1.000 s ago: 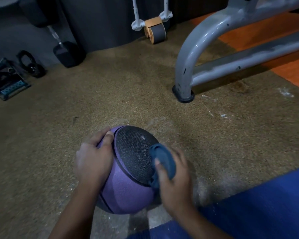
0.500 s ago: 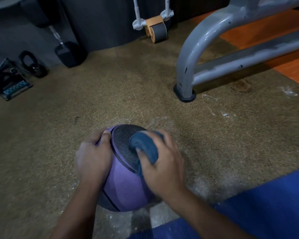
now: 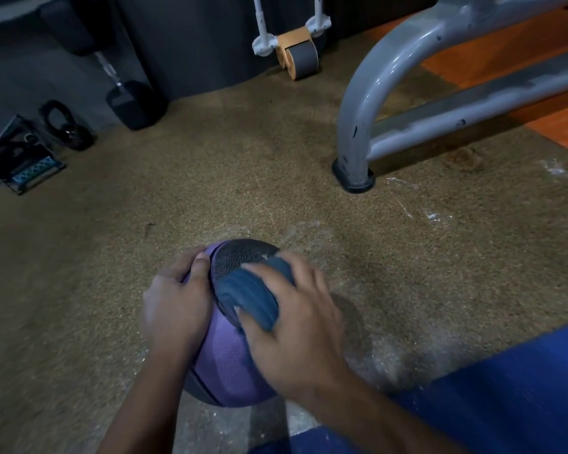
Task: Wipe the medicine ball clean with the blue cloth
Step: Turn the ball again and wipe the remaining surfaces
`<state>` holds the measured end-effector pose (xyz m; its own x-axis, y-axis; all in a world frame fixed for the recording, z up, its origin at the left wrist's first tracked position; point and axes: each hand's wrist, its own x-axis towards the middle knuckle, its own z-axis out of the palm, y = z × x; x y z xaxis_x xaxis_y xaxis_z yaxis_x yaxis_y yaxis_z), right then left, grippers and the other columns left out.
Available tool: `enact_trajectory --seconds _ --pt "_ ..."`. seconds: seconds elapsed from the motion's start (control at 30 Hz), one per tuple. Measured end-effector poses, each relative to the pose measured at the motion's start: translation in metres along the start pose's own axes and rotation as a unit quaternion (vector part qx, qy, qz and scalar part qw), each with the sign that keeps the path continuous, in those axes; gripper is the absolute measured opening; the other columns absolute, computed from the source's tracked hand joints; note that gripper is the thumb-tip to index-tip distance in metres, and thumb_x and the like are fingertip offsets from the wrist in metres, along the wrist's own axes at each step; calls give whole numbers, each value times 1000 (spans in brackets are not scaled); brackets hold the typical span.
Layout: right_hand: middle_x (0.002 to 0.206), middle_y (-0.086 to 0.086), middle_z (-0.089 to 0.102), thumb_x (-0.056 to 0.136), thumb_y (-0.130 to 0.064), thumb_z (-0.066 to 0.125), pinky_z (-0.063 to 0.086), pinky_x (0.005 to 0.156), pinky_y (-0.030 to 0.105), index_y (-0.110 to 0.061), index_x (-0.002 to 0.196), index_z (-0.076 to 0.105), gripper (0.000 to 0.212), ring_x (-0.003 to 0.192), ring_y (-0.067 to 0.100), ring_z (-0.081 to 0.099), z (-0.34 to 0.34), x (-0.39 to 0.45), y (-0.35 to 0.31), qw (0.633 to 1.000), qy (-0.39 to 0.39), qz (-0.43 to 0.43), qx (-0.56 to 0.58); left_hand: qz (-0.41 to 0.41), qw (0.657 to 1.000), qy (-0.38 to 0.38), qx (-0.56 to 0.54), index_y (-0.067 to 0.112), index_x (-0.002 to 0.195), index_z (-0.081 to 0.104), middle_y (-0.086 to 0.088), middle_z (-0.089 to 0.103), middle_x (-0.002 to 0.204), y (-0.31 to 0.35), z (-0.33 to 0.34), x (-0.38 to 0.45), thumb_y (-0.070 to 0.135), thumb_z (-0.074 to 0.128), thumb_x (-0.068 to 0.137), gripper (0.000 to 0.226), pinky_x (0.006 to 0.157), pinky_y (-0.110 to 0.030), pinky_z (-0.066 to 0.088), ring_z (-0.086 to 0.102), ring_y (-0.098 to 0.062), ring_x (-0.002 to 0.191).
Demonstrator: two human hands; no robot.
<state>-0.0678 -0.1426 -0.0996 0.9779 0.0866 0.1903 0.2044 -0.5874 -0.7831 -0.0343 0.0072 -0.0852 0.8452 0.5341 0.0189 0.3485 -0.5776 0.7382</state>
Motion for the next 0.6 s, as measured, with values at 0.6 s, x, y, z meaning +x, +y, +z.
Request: enact_trajectory --seconds 0.6 --pt "100 -9 67 86 -51 57 50 82 36 -38 98 67 21 89 14 63 -4 15 48 964 18 189 187 102 989 -71 -81 33 112 74 17 66 123 -18 -15 -11 27 66 92 22 114 -35 35 54 4 122"
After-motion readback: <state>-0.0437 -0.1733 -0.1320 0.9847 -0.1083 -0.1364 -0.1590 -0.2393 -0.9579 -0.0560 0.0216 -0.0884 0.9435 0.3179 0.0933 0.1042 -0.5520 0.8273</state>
